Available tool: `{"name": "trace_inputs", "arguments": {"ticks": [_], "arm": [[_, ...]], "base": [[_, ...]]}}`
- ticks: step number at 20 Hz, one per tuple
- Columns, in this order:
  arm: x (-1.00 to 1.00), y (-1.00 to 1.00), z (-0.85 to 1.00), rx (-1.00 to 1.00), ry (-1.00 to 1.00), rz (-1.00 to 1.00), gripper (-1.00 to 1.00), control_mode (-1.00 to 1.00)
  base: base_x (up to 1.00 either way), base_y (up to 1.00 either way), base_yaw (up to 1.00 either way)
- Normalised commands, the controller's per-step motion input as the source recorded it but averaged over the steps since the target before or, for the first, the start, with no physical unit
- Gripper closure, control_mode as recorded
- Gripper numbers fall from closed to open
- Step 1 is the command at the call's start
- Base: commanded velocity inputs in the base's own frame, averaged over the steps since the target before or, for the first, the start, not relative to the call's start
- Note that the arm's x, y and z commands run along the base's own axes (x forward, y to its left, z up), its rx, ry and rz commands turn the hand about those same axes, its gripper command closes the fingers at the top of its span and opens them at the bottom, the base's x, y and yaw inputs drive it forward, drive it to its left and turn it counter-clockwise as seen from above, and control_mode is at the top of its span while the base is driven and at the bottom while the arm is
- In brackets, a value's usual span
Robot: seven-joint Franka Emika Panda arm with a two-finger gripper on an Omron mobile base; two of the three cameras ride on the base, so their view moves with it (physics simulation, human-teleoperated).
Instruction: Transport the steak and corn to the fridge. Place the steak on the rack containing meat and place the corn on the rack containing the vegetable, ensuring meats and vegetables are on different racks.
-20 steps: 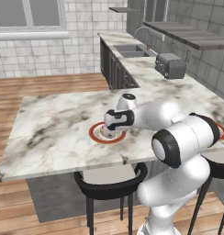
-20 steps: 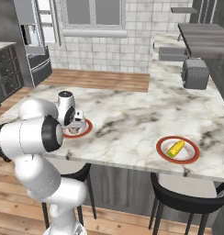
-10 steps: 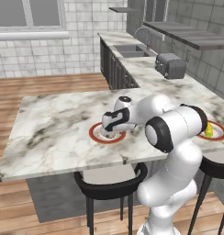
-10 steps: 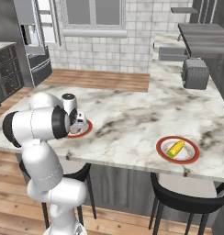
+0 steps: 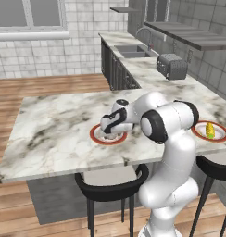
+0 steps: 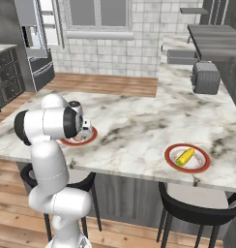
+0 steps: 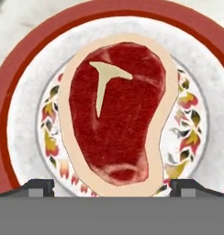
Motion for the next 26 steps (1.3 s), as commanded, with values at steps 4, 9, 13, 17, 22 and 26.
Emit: {"name": "trace_inputs", "arguments": {"ticks": [4,9,13,17,22,26], "arm": [[0.33,0.03,-0.03,0.0,0.0,0.0,-1.0,-1.0],[0.35,0.01,-0.12,0.0,0.01,0.0,-1.0,-1.0],[0.36,0.11,-0.29,0.0,0.06,0.0,-1.0,-1.0],[0.19,0.31,-0.49,0.0,0.08,0.0,1.0,-1.0],[-0.1,0.03,-0.16,0.0,0.03,0.0,1.0,-1.0],[-0.46,0.0,-0.01,0.0,0.01,0.0,1.0,-1.0]], "base": [[0.0,0.0,0.0],[0.0,0.0,0.0],[0.0,0.0,0.0],[0.0,0.0,0.0],[0.0,0.0,0.0],[0.0,0.0,0.0]]}}
